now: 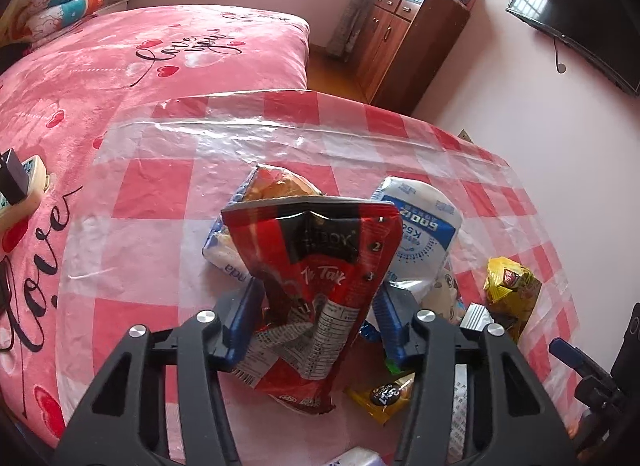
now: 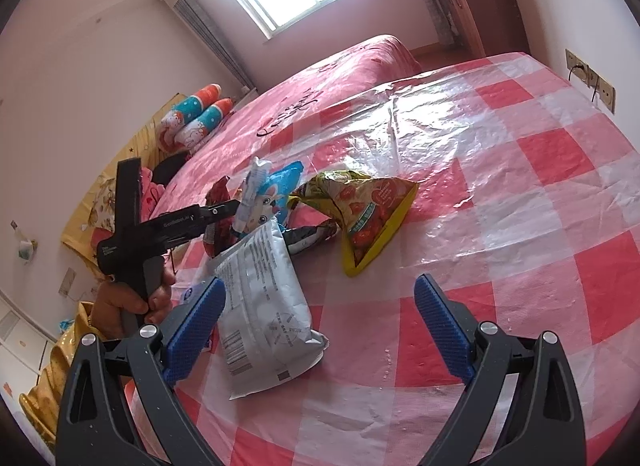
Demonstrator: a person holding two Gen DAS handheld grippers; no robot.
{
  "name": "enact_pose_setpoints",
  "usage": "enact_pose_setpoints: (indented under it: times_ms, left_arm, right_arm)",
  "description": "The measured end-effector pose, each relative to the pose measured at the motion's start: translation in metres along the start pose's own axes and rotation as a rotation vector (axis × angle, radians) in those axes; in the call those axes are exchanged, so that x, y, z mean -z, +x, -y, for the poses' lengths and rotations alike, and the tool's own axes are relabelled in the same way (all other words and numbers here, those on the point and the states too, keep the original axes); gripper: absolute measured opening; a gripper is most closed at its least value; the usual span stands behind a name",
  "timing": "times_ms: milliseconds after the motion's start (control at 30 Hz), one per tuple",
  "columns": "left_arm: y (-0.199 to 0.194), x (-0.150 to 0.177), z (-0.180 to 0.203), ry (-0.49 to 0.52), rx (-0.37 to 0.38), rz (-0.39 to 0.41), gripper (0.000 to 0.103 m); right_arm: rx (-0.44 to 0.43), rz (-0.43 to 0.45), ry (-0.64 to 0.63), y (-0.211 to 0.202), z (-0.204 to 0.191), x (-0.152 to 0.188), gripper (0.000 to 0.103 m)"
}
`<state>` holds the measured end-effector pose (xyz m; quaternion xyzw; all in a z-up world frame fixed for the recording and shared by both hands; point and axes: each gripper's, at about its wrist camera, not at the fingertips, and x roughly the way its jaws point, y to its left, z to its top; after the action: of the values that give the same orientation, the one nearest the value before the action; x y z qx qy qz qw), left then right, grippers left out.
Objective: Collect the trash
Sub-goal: 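Grasp the red snack bag with the left tool while the right tool grasps the yellow chip bag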
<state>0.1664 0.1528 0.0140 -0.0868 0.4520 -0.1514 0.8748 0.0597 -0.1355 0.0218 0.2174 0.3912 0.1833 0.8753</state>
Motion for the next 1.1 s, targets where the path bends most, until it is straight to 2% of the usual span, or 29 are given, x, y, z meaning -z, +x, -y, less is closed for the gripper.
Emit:
enact_pose_setpoints:
  times_ms: [133,567,667,900,1100]
  left_arm:
    - [-0.003,0.006,0.002,-0.004,0.014,-0.006,0.046]
    - [-0.021,0.055,0.055,0.114,0.105,-0.057,0.044]
    - [-0.026,0.063,0.056,0.093,0.129,-0.053,0.044]
    - [-0.035,0.069,0.045,0.021,0.129,-0.019,0.043]
    - [-0.039,0.073,0.036,-0.023,0.13,0.007,0.043]
  right_arm:
    - [0.007,-0.017,0.01,0.0,-0.001,-0.003,0.094]
    - [0.133,-0.061,-0.082,0.0,-0.01,-0.026,0.094]
    - [0.152,-0.056,-0.144,0.006,-0.016,-0.032,0.094]
    - [0.232,-0.053,-0.206,0.037,-0.002,-0.056,0.094]
    - [0.183,-0.063,-0.143,0.058,0.018,-0.074,0.094]
